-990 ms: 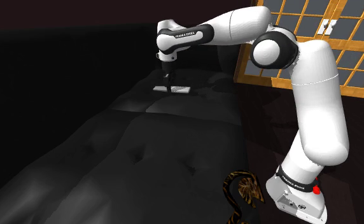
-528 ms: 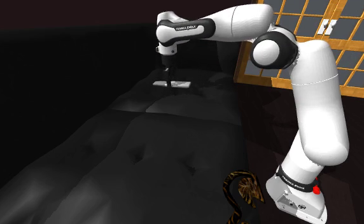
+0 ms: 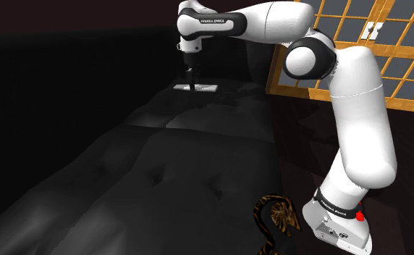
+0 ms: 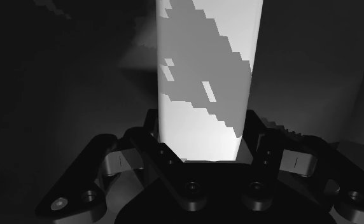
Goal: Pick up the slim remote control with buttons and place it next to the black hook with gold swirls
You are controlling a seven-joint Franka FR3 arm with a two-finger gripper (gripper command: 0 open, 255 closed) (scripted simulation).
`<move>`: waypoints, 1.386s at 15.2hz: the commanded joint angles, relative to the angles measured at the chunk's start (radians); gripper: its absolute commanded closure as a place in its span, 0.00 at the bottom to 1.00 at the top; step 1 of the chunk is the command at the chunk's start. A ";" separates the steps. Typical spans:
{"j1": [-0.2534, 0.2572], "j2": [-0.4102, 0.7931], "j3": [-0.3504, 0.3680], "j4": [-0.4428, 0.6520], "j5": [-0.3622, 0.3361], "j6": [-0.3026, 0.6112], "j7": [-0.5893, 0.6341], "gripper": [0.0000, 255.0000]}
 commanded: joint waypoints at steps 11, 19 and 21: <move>0.025 -0.033 0.006 0.077 -0.003 -0.112 0.027 1.00; 0.134 -0.290 0.050 -0.301 -0.017 0.005 0.176 1.00; 0.158 -0.336 0.065 -0.364 -0.017 0.020 0.216 1.00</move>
